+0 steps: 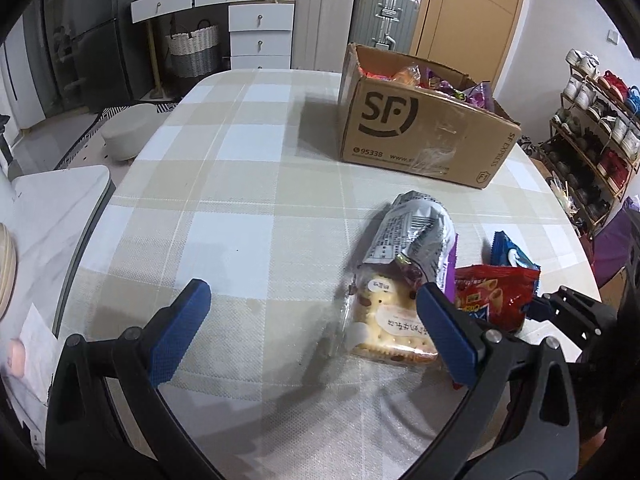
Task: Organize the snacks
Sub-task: 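Grasp the silver-wrapped bag with the left tool while the right tool grasps the red chip bag, then carry the silver bag and red chip bag over the SF box with both tools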
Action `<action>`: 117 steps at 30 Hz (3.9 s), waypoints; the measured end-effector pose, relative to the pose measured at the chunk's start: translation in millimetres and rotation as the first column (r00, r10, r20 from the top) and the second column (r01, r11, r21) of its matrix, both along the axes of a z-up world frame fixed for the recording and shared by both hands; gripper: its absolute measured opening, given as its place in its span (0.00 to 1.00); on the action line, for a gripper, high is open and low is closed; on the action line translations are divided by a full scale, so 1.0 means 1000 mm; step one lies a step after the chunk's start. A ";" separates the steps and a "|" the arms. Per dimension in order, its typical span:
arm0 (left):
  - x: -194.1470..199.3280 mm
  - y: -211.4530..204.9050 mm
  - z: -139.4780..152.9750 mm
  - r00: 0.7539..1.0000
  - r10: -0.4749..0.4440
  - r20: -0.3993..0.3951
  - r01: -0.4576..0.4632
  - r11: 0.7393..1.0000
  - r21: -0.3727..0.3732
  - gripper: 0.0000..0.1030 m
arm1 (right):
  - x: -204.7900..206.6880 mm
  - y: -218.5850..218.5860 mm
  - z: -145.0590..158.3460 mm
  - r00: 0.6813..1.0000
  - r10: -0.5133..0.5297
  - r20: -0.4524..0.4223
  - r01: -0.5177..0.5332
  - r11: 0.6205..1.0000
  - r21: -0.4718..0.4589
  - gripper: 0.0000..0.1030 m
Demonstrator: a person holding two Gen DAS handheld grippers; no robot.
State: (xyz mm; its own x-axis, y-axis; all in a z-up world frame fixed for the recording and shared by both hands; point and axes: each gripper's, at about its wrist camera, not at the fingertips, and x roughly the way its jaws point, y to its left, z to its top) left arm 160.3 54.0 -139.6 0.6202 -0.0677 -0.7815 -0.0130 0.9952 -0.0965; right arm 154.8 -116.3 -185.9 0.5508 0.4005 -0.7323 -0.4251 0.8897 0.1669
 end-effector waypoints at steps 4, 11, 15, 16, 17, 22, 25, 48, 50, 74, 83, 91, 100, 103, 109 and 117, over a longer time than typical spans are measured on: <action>0.002 -0.001 0.000 1.000 0.000 -0.006 0.000 1.000 0.008 1.00 | -0.003 0.002 0.000 1.000 0.003 0.019 -0.003 1.000 -0.010 0.42; 0.005 -0.008 0.001 1.000 -0.009 -0.012 0.010 0.999 0.030 1.00 | -0.012 0.000 0.002 0.999 0.001 0.042 0.000 1.000 -0.008 0.39; 0.009 -0.014 0.003 1.000 -0.017 -0.013 0.018 0.999 0.045 1.00 | -0.021 -0.002 0.009 0.997 0.000 0.073 0.001 1.000 -0.010 0.36; 0.010 -0.015 0.003 1.000 -0.021 -0.012 0.022 0.999 0.049 1.00 | -0.023 -0.003 0.011 0.997 -0.001 0.083 0.002 1.000 -0.011 0.35; 0.011 -0.017 0.005 1.000 -0.024 -0.010 0.025 0.998 0.053 1.00 | -0.024 -0.004 0.013 0.995 -0.003 0.095 0.004 1.000 -0.012 0.34; 0.018 -0.029 0.010 0.999 -0.051 -0.003 0.051 0.996 0.073 1.00 | -0.030 -0.012 0.024 0.991 -0.004 0.136 0.004 1.000 0.001 0.29; 0.023 -0.036 0.012 0.997 -0.072 -0.002 0.072 0.995 0.074 1.00 | -0.031 -0.018 0.027 0.990 -0.012 0.143 0.010 1.000 0.017 0.28; 0.088 -0.071 -0.035 0.945 -0.273 -0.181 0.269 0.962 -0.049 0.68 | -0.038 -0.083 0.024 0.999 -0.035 0.034 0.025 0.962 0.272 0.22; 0.088 -0.072 -0.039 0.942 -0.282 -0.181 0.277 0.959 -0.052 0.61 | -0.041 -0.076 0.017 1.000 -0.013 0.014 0.009 0.963 0.269 0.22; 0.077 -0.047 -0.038 0.930 -0.344 -0.131 0.322 0.932 -0.167 0.31 | -0.028 -0.042 -0.004 1.000 0.015 -0.013 -0.014 0.994 0.106 0.38; 0.054 -0.027 -0.002 0.944 -0.327 -0.048 0.315 0.934 -0.166 0.31 | -0.038 -0.045 0.008 1.000 0.007 0.010 -0.009 0.982 0.187 0.35; -0.003 -0.014 0.055 0.946 -0.305 0.113 0.313 0.948 -0.061 0.31 | -0.045 -0.060 0.045 0.999 -0.022 0.044 0.007 0.950 0.312 0.35; -0.068 -0.012 0.112 0.937 -0.269 0.224 0.271 0.962 0.020 0.31 | -0.059 -0.071 0.104 0.990 -0.055 0.130 -0.001 0.919 0.393 0.35; -0.090 -0.009 0.126 0.937 -0.249 0.245 0.247 0.968 0.039 0.32 | -0.066 -0.070 0.122 0.984 -0.064 0.169 -0.008 0.918 0.395 0.35; -0.120 -0.003 0.145 0.936 -0.225 0.269 0.221 0.974 0.047 0.32 | -0.080 -0.067 0.150 0.973 -0.066 0.221 -0.026 0.921 0.388 0.35; -0.134 0.005 0.160 0.935 -0.220 0.278 0.216 0.975 0.045 0.32 | -0.084 -0.065 0.167 0.965 -0.068 0.251 -0.035 0.923 0.384 0.35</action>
State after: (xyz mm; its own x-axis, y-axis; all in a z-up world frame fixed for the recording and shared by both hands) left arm 25.9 59.0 20.6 0.7847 -0.2165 -0.5808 0.2302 0.9718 -0.0512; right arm 70.3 -180.9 -18.5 0.7068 0.6098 -0.3585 -0.4844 0.7866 0.3829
